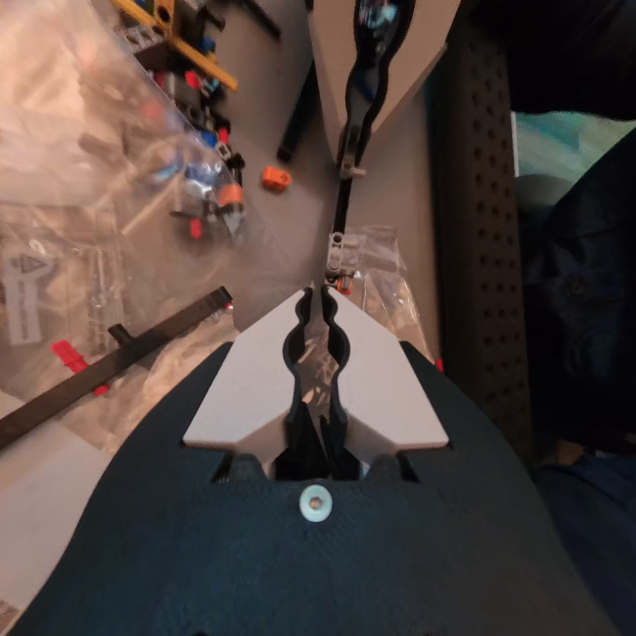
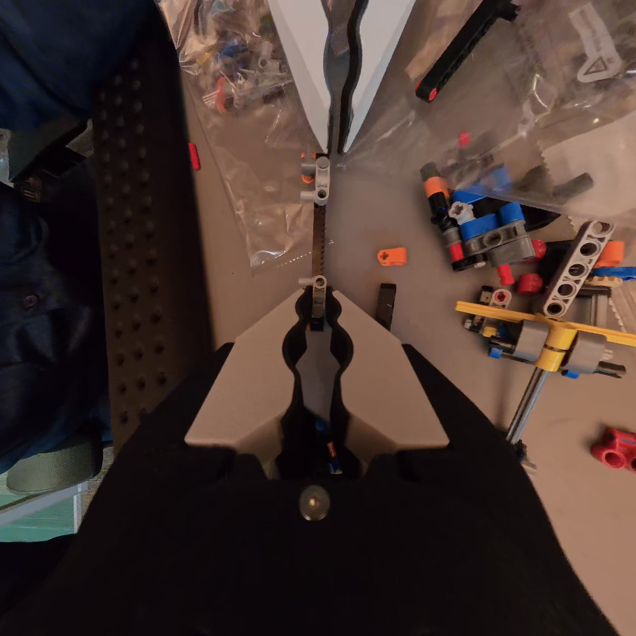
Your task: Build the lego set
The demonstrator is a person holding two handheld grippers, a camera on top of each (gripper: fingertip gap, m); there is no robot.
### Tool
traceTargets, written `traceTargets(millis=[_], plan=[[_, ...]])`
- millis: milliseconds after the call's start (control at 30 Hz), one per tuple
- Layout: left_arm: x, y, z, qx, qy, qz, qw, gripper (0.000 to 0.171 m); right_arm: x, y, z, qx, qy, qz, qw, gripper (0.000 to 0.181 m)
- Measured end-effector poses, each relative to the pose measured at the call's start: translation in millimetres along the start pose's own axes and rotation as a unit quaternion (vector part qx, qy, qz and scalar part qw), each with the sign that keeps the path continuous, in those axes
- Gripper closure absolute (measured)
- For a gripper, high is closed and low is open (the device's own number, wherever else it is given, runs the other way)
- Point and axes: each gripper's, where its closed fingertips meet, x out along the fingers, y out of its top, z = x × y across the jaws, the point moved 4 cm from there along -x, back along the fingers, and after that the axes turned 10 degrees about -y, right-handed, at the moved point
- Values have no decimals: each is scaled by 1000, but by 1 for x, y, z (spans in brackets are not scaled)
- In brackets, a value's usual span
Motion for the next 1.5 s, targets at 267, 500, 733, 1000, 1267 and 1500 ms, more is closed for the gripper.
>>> traceTargets(millis=[267, 500, 733, 1000, 1267, 1500], plan=[[0, 4, 18, 45, -16, 6, 999, 155, -1, 2, -3, -35, -26, 0, 999, 176], [18, 0, 15, 68, 21, -57, 996, 154, -2, 1, -3, -51, -51, -4, 997, 175], [21, -2, 12, 74, 60, -77, 992, 155, 3, -1, -3, -54, -61, -21, 996, 176], [22, -1, 12, 72, 79, -93, 990, 155, 3, 0, -3, -56, -69, -32, 995, 175], [22, -1, 13, 71, 81, -85, 990, 155, -13, 2, 0, -33, -29, 10, 999, 171], [22, 0, 12, 64, 73, -80, 992, 155, -27, -10, 7, -52, -63, 11, 997, 165]])
